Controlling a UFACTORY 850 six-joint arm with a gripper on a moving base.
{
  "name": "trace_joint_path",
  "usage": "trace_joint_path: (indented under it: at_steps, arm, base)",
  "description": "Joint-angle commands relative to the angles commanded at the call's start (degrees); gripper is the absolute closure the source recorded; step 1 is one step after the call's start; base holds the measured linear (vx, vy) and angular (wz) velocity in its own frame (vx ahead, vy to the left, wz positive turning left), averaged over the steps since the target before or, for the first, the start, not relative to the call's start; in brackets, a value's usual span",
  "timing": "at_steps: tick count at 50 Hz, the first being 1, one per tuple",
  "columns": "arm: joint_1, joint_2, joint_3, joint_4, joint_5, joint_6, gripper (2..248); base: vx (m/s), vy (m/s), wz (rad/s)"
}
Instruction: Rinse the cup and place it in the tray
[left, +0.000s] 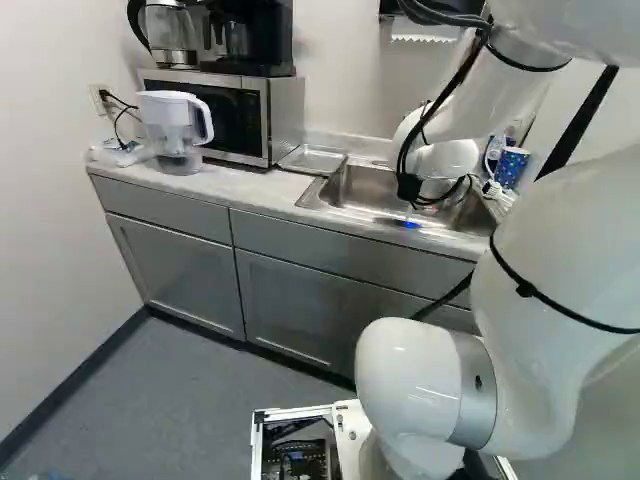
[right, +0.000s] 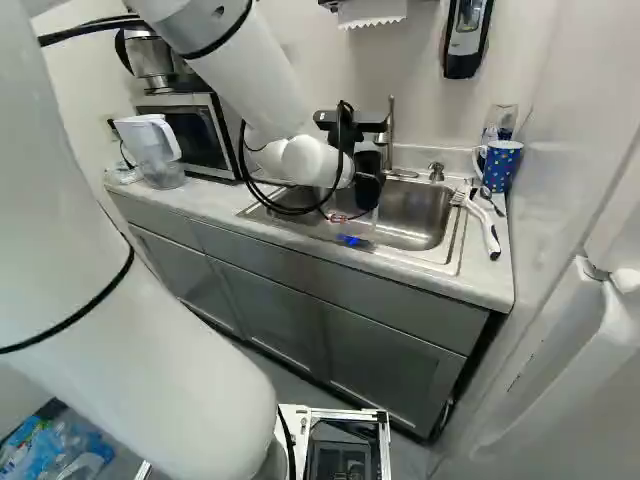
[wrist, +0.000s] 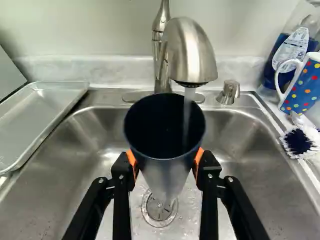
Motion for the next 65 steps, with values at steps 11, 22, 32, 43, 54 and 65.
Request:
trace_joint_path:
  at_steps: [11, 22, 32, 43, 54, 65]
  arm:
    - [-0.6, -0.7, -0.7, 0.0, 0.0, 0.0, 126]
    - [-1.2, -1.4, -1.4, 0.0, 0.0, 0.0, 126]
    - [-1.7, -2.1, -2.0, 0.0, 0.0, 0.0, 126]
    - [-2.3, -2.8, -2.7, 0.0, 0.0, 0.0, 126]
    - [-2.8, -3.5, -3.4, 0.0, 0.0, 0.0, 126]
    - [-2.8, -3.5, -3.4, 0.0, 0.0, 0.0, 126]
  base:
    - [0.0, 0.0, 0.0]
    - [0.0, 0.0, 0.0]
    - [0.0, 0.0, 0.0]
    - [0.0, 0.0, 0.0]
    - [0.0, 0.0, 0.0]
    - [0.0, 0.0, 0.0]
